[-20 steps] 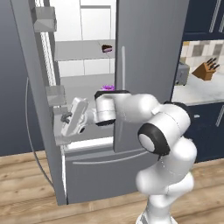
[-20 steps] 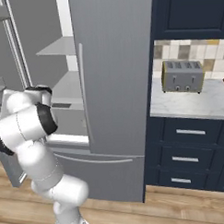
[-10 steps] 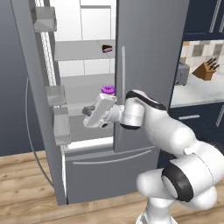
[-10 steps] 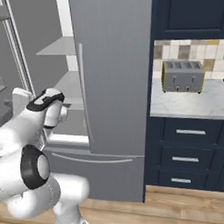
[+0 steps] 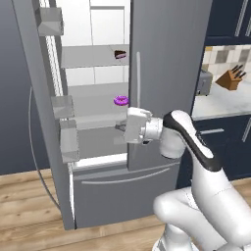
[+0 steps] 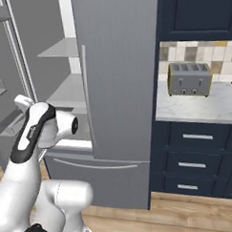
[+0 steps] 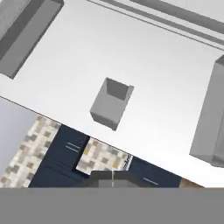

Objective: Take the cake and donut from the fridge and place them on the empty tray on the dining counter.

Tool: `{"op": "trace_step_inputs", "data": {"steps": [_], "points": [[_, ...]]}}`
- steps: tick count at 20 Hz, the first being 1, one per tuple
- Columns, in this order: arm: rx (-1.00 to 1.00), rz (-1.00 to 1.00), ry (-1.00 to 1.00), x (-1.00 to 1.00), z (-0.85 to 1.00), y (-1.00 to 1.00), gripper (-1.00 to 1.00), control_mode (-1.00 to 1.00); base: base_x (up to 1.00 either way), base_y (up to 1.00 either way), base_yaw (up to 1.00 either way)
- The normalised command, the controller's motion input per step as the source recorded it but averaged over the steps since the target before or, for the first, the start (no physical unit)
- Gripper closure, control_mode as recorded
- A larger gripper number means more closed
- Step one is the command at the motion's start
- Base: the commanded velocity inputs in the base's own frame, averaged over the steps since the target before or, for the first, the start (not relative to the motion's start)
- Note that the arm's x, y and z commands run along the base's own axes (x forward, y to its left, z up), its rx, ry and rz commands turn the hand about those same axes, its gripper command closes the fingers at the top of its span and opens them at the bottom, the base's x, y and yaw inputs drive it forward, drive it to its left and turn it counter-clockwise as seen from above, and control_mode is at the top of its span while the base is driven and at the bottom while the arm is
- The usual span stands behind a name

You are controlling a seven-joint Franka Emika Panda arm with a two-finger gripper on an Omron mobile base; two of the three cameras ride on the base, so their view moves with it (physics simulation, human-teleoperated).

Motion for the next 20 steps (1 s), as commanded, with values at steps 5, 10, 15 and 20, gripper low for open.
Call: {"op": "trace_step_inputs", "data": {"steps": [5,10,15,20], "points": [[-0.53,-0.24,-0.04,0.00,0.09,-0.50,1.00,-1.00,0.00,0.00,0.00],[-0.60,-0.23,-0.01,0.00,0.00,-0.57,1.00,-1.00,0.00,0.00,0.00],[-0.60,-0.27,0.00,0.01,0.00,-0.59,1.00,-1.00,0.00,0.00,0.00],[-0.53,-0.18,0.01,0.19,0.03,-0.53,1.00,-1.00,0.00,0.00,0.00]]}}
